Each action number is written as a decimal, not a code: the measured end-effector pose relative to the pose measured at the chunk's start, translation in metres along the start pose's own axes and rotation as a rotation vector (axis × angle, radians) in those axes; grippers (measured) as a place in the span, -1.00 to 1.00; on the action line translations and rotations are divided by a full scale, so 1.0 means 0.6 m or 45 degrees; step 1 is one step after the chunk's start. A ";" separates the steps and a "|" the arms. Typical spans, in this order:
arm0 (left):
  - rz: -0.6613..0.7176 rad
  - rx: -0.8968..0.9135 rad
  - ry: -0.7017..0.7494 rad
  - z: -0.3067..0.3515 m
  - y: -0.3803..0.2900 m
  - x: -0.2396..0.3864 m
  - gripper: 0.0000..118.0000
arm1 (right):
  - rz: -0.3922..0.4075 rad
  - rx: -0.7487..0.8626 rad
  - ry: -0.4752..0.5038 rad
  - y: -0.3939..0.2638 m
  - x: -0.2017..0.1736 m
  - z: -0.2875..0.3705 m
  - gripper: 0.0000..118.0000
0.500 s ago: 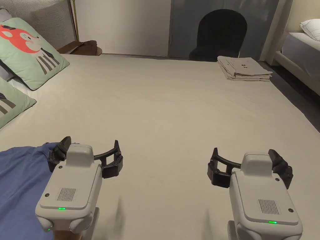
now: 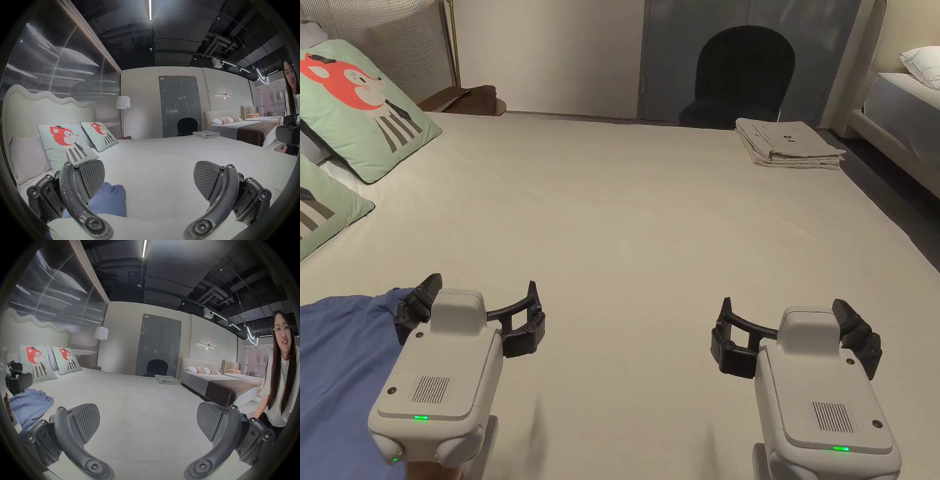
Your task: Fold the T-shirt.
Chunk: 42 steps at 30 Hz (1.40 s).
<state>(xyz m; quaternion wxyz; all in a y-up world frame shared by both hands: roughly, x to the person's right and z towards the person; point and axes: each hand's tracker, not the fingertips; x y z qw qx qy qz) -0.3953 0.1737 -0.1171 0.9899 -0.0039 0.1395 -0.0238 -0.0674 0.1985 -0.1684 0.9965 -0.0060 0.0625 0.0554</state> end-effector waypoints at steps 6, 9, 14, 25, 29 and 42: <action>0.012 -0.002 0.003 0.000 0.000 -0.003 0.85 | -0.007 -0.002 -0.003 0.001 0.001 0.002 1.00; 0.015 0.001 0.004 -0.001 0.000 -0.005 0.85 | -0.007 0.000 0.000 0.001 0.002 0.002 1.00; 0.014 0.000 0.002 0.001 0.000 -0.006 0.85 | -0.002 0.003 -0.001 0.002 0.001 0.003 1.00; 0.006 0.008 0.002 0.003 0.001 -0.008 0.85 | 0.001 0.011 0.000 0.001 0.003 0.005 1.00; 0.015 0.004 0.002 0.003 0.001 -0.009 0.85 | -0.006 0.011 0.000 0.002 0.004 0.006 1.00; 0.001 0.010 -0.004 0.001 0.000 -0.009 0.85 | -0.002 0.017 -0.003 0.003 0.005 0.006 1.00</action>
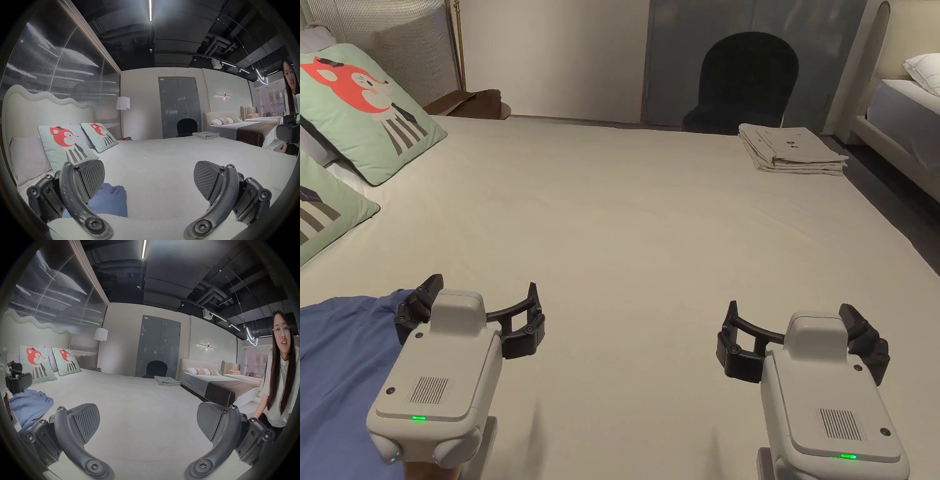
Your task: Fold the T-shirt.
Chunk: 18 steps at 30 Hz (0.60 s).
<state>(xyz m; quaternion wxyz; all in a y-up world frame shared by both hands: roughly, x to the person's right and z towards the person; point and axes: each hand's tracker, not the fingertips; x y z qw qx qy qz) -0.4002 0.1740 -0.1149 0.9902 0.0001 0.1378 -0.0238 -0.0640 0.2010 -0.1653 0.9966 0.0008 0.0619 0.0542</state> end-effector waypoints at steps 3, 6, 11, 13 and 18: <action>-0.005 0.001 -0.003 0.000 0.000 0.001 0.85 | 0.001 0.000 -0.002 0.000 0.000 0.000 1.00; -0.007 0.007 0.002 0.001 -0.001 0.001 0.85 | 0.001 -0.003 -0.002 0.000 -0.001 0.000 1.00; -0.013 0.004 0.002 0.001 -0.001 -0.001 0.85 | 0.004 -0.002 0.000 0.000 -0.002 0.001 1.00; -0.015 0.005 0.001 0.002 -0.001 0.000 0.85 | 0.004 -0.002 0.000 0.000 -0.002 0.001 1.00; 0.004 0.003 -0.001 0.001 0.002 -0.001 0.85 | 0.007 -0.003 -0.005 0.002 -0.002 0.000 1.00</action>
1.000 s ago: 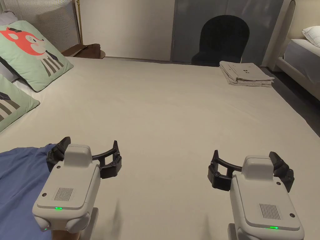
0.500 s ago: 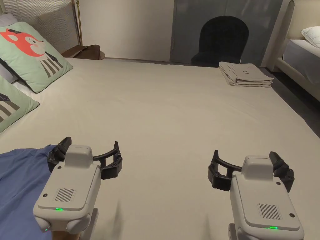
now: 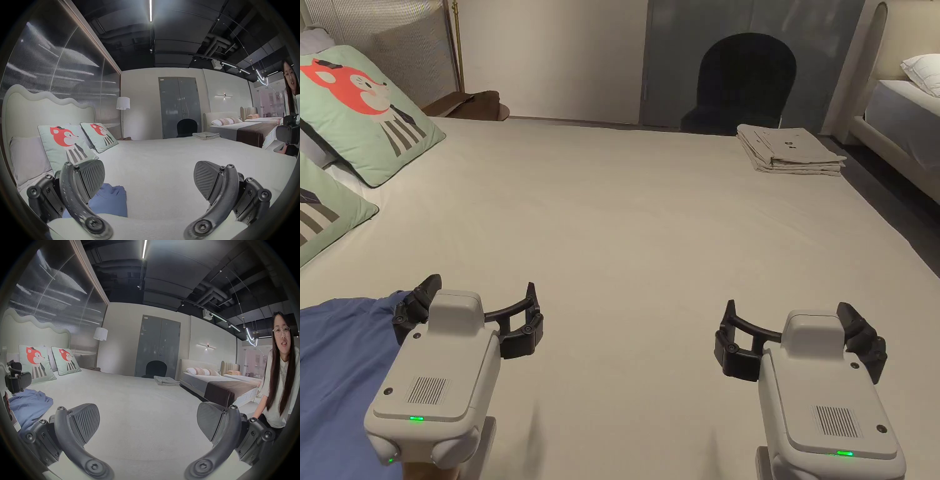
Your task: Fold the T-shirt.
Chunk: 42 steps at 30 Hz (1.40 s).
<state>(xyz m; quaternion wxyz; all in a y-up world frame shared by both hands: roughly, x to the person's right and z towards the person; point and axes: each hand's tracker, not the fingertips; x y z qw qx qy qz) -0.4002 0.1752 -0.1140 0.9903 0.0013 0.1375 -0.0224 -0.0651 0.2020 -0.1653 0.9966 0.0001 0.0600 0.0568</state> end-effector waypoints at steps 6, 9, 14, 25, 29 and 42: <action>0.008 0.009 0.000 0.002 0.006 0.002 0.83 | 0.007 -0.001 -0.006 0.004 0.002 0.001 0.99; 0.039 0.023 -0.007 0.006 0.012 0.002 0.57 | 0.010 -0.008 -0.014 0.009 0.002 0.004 0.81; 0.100 0.021 -0.019 0.008 0.022 0.005 -1.00 | 0.013 -0.024 -0.052 0.015 0.001 0.005 -0.98; 0.108 0.008 -0.014 0.009 0.028 -0.009 -1.00 | -0.027 -0.021 -0.007 0.021 -0.002 0.003 -1.00; 0.103 0.015 0.038 0.022 0.032 -0.042 -1.00 | -0.034 -0.011 0.069 0.028 -0.034 -0.005 -1.00; 0.077 -0.013 0.478 0.141 0.033 -0.274 -1.00 | -0.061 0.048 0.497 0.063 -0.258 -0.023 -1.00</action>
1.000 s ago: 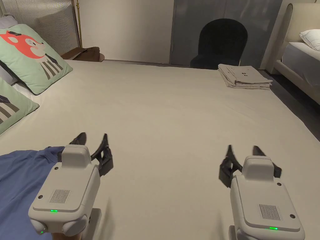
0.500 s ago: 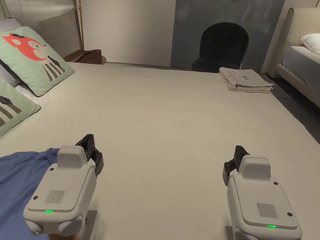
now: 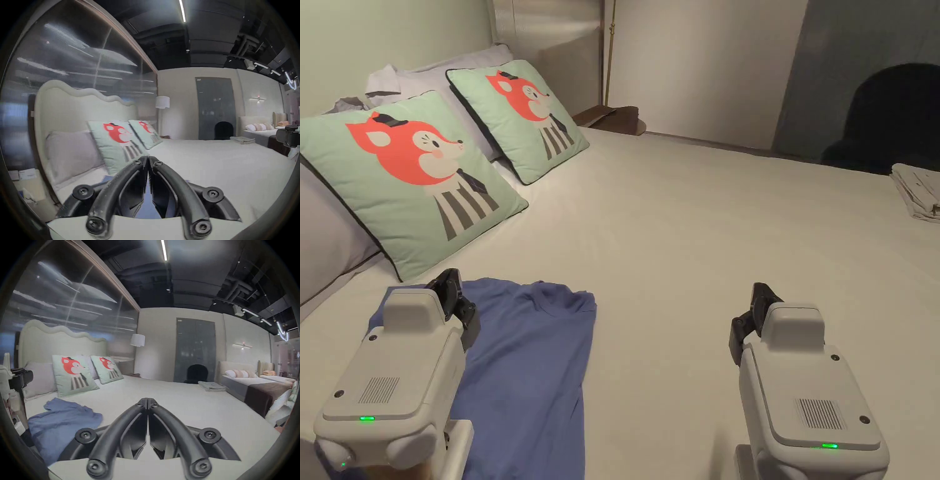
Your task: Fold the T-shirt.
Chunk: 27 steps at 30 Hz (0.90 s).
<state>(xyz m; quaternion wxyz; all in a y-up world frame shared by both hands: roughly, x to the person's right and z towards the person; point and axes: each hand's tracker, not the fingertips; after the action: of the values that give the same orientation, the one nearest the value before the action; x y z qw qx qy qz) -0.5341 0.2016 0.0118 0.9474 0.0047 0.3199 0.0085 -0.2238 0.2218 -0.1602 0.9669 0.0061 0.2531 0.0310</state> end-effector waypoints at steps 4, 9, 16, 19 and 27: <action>-0.016 -0.019 0.130 0.019 0.000 -0.078 -1.00 | -0.014 -0.007 0.118 0.000 -0.065 -0.021 -1.00; -0.019 -0.036 0.229 0.041 -0.002 -0.143 -1.00 | -0.023 -0.014 0.209 0.003 -0.119 -0.032 -1.00; 0.003 -0.128 0.228 0.034 -0.001 -0.154 -1.00 | -0.007 -0.014 0.269 0.002 -0.137 -0.037 -1.00; 0.060 -0.258 0.132 0.000 0.002 -0.145 -1.00 | 0.017 -0.006 0.265 0.004 -0.127 -0.038 -1.00; 0.050 -0.709 -0.096 -0.130 -0.030 -0.076 -0.03 | 0.026 -0.013 0.193 0.008 -0.084 -0.044 -1.00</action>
<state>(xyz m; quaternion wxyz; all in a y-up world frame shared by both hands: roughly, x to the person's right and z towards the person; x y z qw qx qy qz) -0.6175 0.1829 -0.0226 0.9231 -0.2493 0.2697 0.1141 -0.2807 0.2233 -0.1583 0.9447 0.0013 0.3252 0.0425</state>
